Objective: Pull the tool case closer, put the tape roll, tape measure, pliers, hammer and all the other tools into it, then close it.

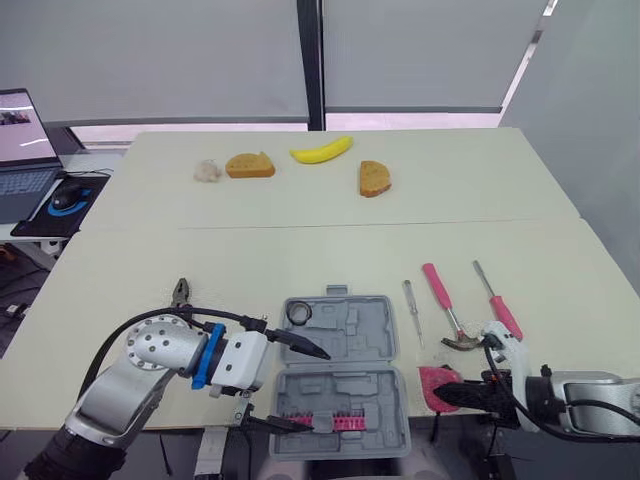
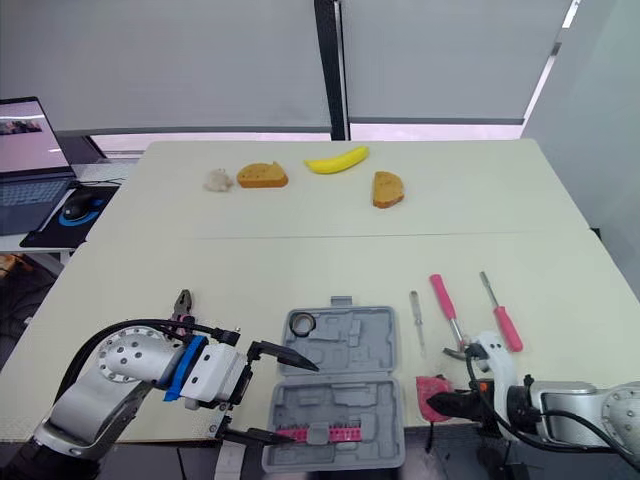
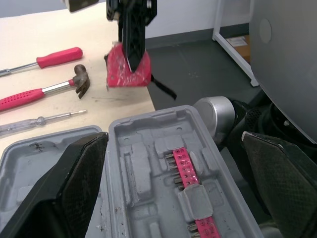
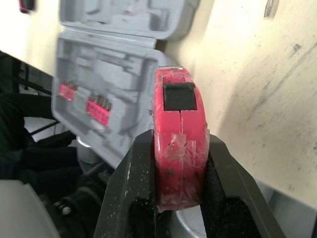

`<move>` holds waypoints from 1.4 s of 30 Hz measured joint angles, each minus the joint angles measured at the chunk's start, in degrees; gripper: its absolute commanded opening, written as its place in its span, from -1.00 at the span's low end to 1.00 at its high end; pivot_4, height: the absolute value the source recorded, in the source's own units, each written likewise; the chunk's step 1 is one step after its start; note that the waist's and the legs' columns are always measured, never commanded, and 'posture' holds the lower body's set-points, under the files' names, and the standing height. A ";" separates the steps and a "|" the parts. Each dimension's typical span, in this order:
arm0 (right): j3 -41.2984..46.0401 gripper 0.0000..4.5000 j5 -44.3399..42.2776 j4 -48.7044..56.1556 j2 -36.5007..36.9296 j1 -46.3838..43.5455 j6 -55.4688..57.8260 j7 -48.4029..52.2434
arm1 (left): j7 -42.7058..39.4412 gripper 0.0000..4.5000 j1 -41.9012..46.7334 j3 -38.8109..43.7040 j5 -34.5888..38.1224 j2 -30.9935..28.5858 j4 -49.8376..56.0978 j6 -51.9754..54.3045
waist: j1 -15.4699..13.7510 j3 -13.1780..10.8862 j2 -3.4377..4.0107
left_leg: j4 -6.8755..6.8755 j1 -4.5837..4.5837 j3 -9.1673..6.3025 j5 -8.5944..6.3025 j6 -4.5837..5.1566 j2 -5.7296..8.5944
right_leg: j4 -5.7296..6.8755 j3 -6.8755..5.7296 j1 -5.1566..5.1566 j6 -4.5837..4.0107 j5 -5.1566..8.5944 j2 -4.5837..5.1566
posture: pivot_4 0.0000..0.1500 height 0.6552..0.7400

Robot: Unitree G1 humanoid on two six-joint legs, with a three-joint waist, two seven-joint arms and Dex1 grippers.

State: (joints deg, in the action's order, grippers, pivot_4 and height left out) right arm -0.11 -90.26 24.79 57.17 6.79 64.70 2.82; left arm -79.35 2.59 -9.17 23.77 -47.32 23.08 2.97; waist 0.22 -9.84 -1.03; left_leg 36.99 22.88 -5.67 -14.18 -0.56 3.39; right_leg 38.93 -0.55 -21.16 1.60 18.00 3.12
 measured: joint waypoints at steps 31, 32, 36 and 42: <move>4.00 0.89 5.64 -8.29 -9.78 -4.68 12.14 -3.10 | 2.61 1.00 1.27 -2.60 -3.16 4.25 -1.67 -1.31 | -0.08 0.01 0.06 | -0.01 -0.01 -0.01 0.00 0.00 0.02 | 0.04 0.00 0.00 -0.01 -0.01 0.00 | 1.00 1.00; 5.12 0.99 5.47 -7.16 -8.18 -3.37 12.41 -2.74 | 2.73 1.00 1.33 -2.77 -3.48 4.41 -1.70 -1.33 | -0.09 0.01 0.06 | 0.00 0.00 0.00 0.00 0.00 0.03 | 0.04 0.00 0.00 -0.01 -0.01 0.00 | 1.00 1.00; 10.14 0.99 5.13 -2.70 -2.52 1.01 12.50 0.27 | 3.16 1.00 1.17 -2.84 -3.63 4.53 -1.84 -1.45 | -0.15 0.01 0.06 | 0.00 -0.02 -0.02 0.00 0.01 0.01 | 0.04 -0.02 0.02 0.00 0.00 0.00 | 1.00 1.00; 7.42 0.99 42.68 15.17 8.13 11.74 -20.50 24.64 | 3.52 1.00 1.23 -2.84 -3.64 4.51 -2.79 -2.06 | -0.02 0.10 0.23 | -0.02 -0.06 -0.04 0.00 -0.01 -0.05 | -0.01 -0.11 0.01 0.32 0.18 -0.08 | 1.00 1.00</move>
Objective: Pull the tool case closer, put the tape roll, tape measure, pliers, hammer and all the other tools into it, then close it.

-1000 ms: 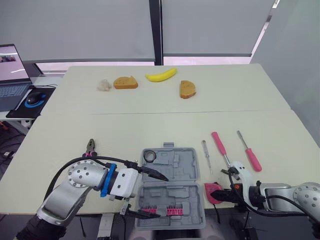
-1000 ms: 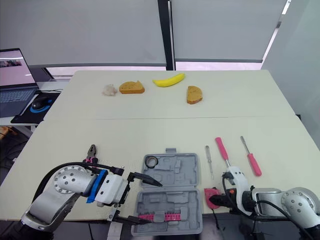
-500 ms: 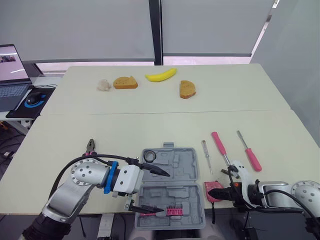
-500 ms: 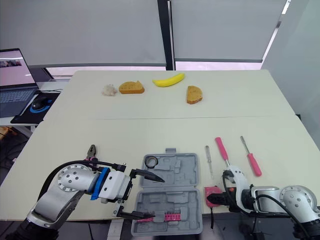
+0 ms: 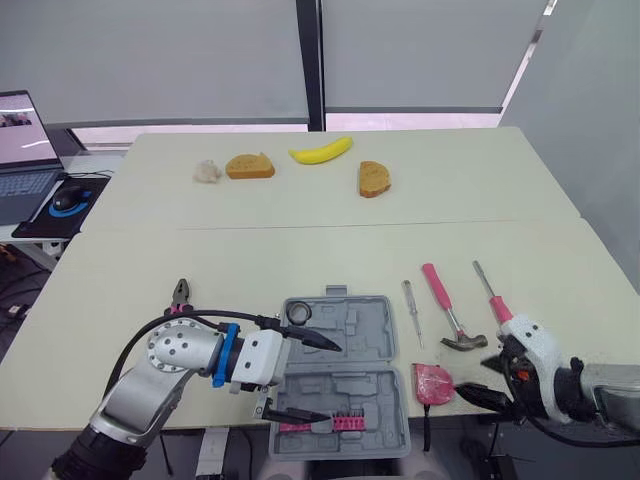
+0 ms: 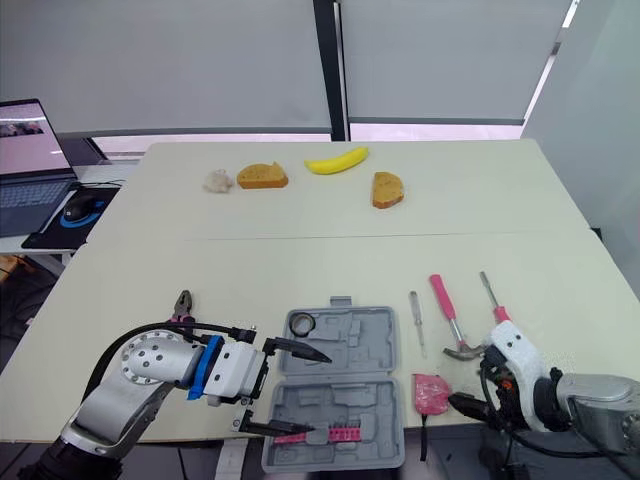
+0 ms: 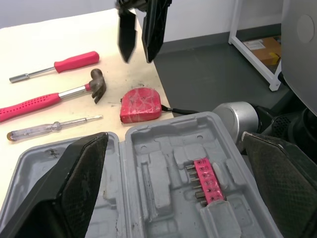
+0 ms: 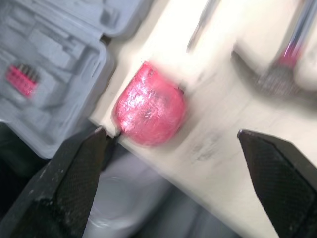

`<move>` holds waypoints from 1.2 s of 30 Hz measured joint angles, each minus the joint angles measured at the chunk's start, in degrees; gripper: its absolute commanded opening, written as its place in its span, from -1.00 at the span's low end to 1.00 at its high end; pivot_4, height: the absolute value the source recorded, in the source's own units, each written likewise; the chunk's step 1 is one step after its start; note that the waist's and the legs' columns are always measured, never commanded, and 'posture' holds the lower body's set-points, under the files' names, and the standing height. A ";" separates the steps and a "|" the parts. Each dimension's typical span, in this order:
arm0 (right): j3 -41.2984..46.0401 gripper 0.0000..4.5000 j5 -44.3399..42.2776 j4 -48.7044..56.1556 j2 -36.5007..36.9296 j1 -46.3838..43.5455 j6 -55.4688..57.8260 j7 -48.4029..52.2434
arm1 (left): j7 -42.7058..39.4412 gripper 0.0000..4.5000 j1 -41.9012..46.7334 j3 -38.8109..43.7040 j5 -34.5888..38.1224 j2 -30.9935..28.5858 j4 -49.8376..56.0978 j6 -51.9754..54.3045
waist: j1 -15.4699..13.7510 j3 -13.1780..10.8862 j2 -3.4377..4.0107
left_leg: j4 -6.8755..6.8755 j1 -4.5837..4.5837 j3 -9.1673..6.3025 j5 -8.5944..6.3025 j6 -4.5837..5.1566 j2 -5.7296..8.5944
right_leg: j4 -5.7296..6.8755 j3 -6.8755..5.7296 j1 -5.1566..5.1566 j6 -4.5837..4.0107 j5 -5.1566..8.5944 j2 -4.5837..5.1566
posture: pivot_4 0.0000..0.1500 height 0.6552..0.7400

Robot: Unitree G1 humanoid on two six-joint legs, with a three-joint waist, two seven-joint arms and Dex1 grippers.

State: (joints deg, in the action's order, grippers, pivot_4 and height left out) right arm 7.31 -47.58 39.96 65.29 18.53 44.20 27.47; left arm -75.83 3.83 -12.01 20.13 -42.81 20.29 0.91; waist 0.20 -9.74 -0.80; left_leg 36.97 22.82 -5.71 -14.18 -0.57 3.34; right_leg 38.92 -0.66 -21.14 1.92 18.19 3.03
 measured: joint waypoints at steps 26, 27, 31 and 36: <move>-20.14 0.99 44.24 -30.17 -11.07 -10.60 -49.25 29.37 | 0.00 1.00 0.30 -0.11 -0.06 -0.26 0.08 0.09 | -0.08 -0.03 -0.06 | 0.04 -0.06 0.03 0.01 -0.02 0.06 | 0.07 0.10 0.05 -0.31 -0.18 0.07 | 1.00 1.00; -20.20 0.99 44.50 -30.69 -11.33 -10.70 -49.72 29.55 | 0.01 1.00 0.26 -0.11 -0.05 -0.27 0.11 0.10 | -0.08 -0.03 -0.06 | 0.04 -0.06 0.03 0.01 -0.02 0.05 | 0.07 0.10 0.05 -0.31 -0.18 0.07 | 1.00 1.00; -20.60 0.99 46.10 -31.90 -12.49 -10.77 -50.95 29.91 | 0.07 1.00 0.19 -0.11 -0.06 -0.27 0.14 0.10 | -0.08 -0.03 -0.06 | 0.04 -0.06 0.04 0.01 -0.02 0.06 | 0.07 0.12 0.05 -0.31 -0.19 0.07 | 1.00 1.00; -21.39 0.99 47.51 -33.48 -14.17 -12.17 -51.40 29.97 | 0.14 1.00 0.21 -0.11 -0.08 -0.26 0.15 0.18 | -0.07 -0.03 -0.06 | 0.04 -0.07 0.04 0.01 -0.02 0.06 | 0.08 0.12 0.05 -0.31 -0.19 0.07 | 1.00 1.00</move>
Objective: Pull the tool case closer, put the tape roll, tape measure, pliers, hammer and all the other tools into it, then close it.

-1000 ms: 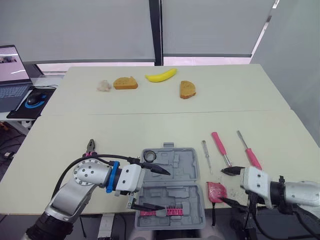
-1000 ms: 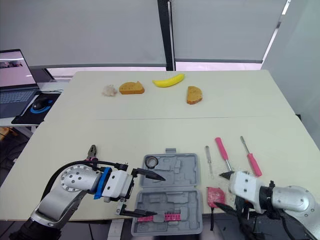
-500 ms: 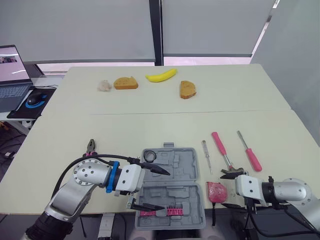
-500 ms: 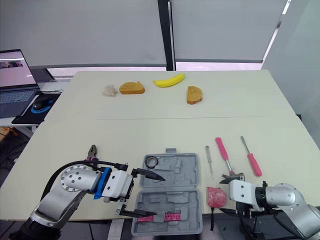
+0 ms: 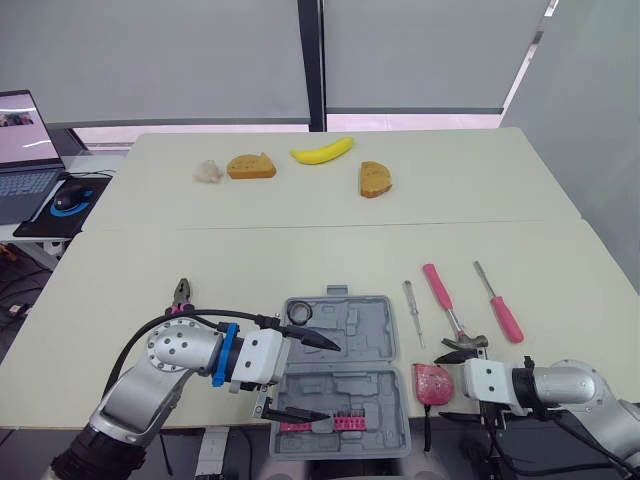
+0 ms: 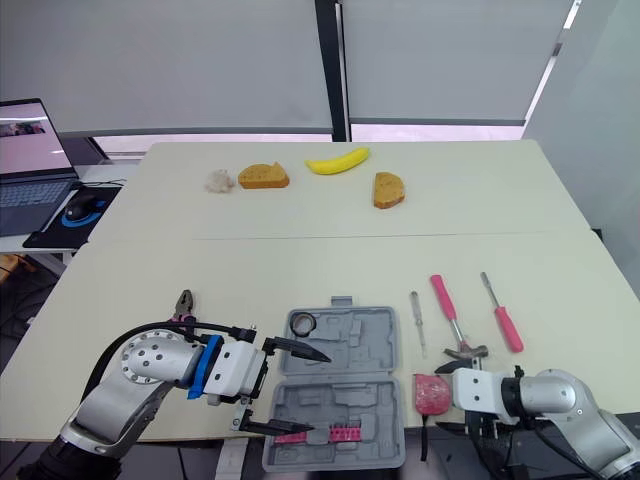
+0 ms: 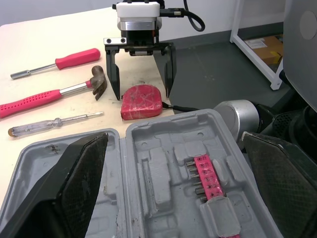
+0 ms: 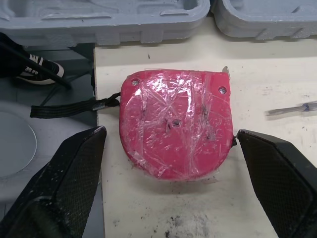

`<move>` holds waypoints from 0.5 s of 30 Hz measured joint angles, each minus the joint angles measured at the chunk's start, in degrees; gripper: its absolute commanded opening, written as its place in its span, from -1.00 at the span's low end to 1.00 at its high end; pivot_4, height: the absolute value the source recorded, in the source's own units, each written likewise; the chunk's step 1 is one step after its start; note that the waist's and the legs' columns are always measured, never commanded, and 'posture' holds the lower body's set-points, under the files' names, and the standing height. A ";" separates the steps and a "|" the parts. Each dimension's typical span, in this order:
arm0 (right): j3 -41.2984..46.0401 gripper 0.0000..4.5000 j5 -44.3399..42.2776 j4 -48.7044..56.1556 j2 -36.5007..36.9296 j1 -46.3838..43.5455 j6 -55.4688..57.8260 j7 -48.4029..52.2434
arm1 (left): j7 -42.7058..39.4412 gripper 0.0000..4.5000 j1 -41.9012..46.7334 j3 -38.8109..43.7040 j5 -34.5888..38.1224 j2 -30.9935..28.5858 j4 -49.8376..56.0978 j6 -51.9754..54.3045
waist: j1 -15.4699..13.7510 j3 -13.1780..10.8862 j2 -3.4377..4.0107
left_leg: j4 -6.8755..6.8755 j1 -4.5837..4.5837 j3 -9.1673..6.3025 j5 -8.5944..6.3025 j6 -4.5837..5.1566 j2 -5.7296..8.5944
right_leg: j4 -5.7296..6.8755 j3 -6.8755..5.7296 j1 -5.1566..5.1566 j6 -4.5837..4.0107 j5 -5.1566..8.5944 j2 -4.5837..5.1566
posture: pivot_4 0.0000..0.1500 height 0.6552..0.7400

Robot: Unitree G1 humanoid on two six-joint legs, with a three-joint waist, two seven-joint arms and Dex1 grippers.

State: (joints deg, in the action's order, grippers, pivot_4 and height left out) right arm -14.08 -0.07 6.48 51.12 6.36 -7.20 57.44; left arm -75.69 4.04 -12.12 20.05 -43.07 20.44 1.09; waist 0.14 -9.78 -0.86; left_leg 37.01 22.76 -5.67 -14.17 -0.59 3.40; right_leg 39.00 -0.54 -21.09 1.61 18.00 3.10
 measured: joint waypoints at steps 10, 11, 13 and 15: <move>-1.15 0.99 1.36 -3.22 -1.72 -2.64 -2.74 0.52 | 0.07 1.00 0.20 -0.79 -0.20 0.01 0.01 0.13 | 0.01 0.01 0.00 | 0.01 -0.02 0.00 0.00 0.00 0.00 | 0.02 0.00 0.01 -0.01 -0.01 0.00 | 1.00 1.00; -1.16 0.99 1.35 -3.62 -1.77 -2.69 -3.41 0.70 | 0.08 1.00 0.20 -1.08 -0.21 0.01 0.01 0.14 | 0.01 0.01 0.00 | 0.01 -0.02 0.00 0.00 0.00 0.00 | 0.02 0.00 0.01 -0.01 0.00 0.00 | 1.00 1.00; -1.14 0.99 1.17 -4.52 -2.01 -2.76 -4.72 1.03 | 0.13 1.00 0.20 -1.13 -0.22 0.00 0.01 0.18 | 0.00 0.01 0.00 | 0.00 -0.03 0.00 0.00 0.00 0.00 | 0.02 0.00 0.02 -0.01 -0.01 0.00 | 1.00 1.00; -1.14 0.99 1.05 -4.95 -2.27 -2.76 -5.50 1.20 | 0.15 1.00 0.20 -1.13 -0.22 0.00 0.01 0.19 | 0.01 0.01 0.00 | 0.00 -0.03 0.00 0.00 0.00 0.00 | 0.02 0.00 0.02 -0.01 -0.01 0.00 | 1.00 1.00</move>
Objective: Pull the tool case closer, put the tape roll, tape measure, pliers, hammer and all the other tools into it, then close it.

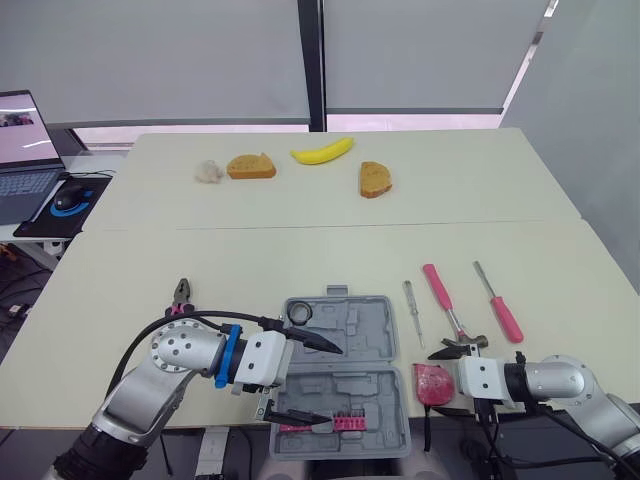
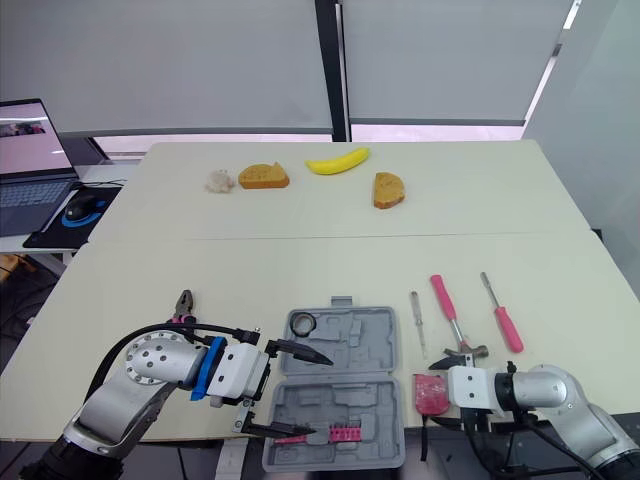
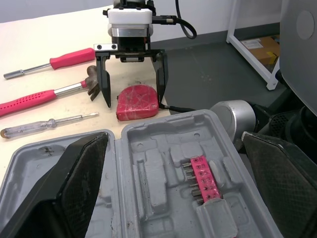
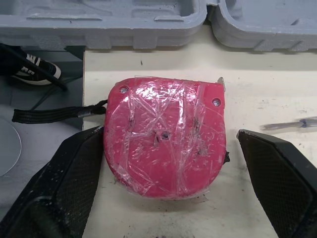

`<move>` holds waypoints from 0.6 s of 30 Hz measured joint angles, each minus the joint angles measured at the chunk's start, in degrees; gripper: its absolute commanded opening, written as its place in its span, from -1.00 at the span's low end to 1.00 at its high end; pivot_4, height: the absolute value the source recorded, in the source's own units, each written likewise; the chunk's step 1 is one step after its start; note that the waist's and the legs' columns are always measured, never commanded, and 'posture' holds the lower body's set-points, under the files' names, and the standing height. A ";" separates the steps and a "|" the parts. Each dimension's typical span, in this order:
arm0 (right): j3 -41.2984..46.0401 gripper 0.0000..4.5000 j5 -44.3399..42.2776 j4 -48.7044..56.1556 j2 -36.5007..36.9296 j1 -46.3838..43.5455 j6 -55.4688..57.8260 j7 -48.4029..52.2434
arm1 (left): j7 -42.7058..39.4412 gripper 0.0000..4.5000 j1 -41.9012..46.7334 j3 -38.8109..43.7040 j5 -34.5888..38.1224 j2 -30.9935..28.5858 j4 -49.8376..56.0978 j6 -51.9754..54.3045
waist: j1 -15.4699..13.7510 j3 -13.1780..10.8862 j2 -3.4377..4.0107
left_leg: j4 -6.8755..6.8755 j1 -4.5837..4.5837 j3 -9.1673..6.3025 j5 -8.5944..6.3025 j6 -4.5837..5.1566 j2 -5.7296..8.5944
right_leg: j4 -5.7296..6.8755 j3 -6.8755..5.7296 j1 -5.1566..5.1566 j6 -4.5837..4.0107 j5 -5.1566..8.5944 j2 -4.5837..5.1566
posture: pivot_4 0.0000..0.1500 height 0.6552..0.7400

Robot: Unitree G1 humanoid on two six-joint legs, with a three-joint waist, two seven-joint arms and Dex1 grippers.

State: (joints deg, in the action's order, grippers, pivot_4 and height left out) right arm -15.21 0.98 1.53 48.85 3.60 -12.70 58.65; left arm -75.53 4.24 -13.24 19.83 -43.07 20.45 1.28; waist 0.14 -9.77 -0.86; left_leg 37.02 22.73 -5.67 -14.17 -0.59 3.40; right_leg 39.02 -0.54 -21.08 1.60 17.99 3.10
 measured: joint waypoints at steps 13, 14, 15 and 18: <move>0.06 0.99 -1.28 -3.44 -1.55 -0.60 -3.16 1.40 | -0.11 1.00 0.00 0.01 -0.04 -0.61 -0.01 -0.15 | 0.00 0.00 0.01 | 0.00 -0.02 0.00 0.00 0.00 0.00 | 0.01 0.00 0.01 -0.01 0.00 0.00 | 1.00 1.00; 0.09 0.99 -1.40 -3.70 -1.68 -0.60 -3.23 1.41 | -0.11 1.00 0.00 0.01 -0.05 -0.62 -0.01 -0.17 | 0.00 0.00 0.01 | 0.00 -0.02 0.00 0.00 0.00 0.00 | 0.01 0.00 0.01 -0.01 0.00 0.00 | 1.00 1.00; 0.13 0.99 -1.58 -3.97 -1.77 -0.65 -3.32 1.41 | -0.12 1.00 0.00 0.01 -0.09 -0.63 -0.01 -0.19 | 0.00 0.00 0.01 | 0.00 -0.02 0.00 0.00 0.00 0.00 | 0.01 0.01 0.01 -0.01 0.00 0.00 | 1.00 1.00; 0.12 0.72 -1.73 -4.29 -1.82 -0.67 -3.81 1.40 | -0.12 1.00 -0.01 0.01 -0.18 -0.64 -0.02 -0.21 | 0.00 0.00 0.01 | 0.00 -0.02 0.00 0.00 0.00 0.00 | 0.02 0.01 0.01 -0.01 0.00 0.00 | 1.00 1.00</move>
State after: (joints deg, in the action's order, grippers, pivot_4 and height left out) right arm -15.09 -0.75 -2.76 47.03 2.93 -16.51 60.04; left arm -75.65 4.23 -13.23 19.64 -43.71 20.44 1.07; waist 0.14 -9.76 -0.85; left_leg 37.02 22.70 -5.67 -14.17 -0.59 3.40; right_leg 39.03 -0.53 -21.06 1.59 17.99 3.10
